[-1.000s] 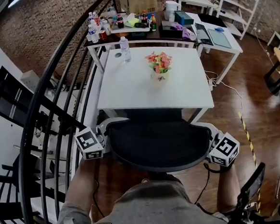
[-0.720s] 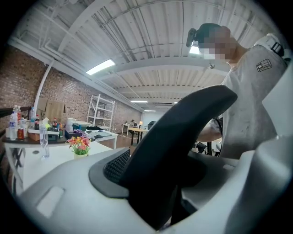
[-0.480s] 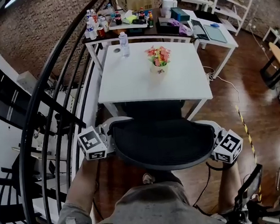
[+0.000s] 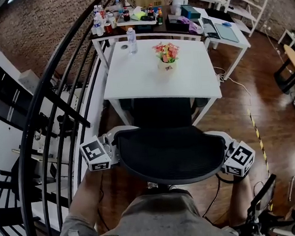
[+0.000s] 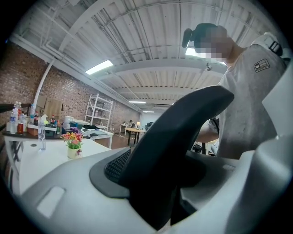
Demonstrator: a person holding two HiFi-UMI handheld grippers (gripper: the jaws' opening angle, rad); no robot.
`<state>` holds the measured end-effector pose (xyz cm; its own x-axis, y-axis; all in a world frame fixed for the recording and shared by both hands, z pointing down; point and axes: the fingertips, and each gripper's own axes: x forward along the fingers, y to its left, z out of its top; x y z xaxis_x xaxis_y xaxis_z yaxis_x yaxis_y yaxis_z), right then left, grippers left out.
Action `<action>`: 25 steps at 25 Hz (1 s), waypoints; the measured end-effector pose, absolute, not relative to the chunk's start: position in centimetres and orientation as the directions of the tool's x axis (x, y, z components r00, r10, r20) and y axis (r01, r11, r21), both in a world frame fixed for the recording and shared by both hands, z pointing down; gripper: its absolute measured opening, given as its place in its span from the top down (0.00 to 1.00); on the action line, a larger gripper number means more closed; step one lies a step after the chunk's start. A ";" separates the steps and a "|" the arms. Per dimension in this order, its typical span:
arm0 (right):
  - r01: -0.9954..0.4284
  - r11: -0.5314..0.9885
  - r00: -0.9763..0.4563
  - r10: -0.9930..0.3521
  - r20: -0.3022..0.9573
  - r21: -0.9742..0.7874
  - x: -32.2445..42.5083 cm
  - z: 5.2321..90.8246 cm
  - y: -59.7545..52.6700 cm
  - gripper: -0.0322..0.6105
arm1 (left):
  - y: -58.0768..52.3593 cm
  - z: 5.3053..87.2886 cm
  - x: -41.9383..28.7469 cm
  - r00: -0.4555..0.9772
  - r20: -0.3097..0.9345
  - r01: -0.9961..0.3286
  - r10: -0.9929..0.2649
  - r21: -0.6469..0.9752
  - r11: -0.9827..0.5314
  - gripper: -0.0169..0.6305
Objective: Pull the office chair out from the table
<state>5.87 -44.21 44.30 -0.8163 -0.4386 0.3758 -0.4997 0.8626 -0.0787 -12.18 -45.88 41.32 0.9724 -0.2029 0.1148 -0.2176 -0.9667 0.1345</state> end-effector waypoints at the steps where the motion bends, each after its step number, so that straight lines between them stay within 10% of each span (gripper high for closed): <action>1: -0.495 0.866 -0.819 -0.436 0.373 -0.075 5.9 44.2 -43.7 0.62 | -45.3 41.2 -12.1 0.972 0.116 -0.219 -0.204 0.135 -0.966 0.60; 25: -0.390 0.920 -0.871 -0.352 0.341 -0.046 8.9 44.1 -30.0 0.65 | -31.2 41.0 -9.2 0.951 0.118 -0.301 -0.287 0.127 -0.945 0.59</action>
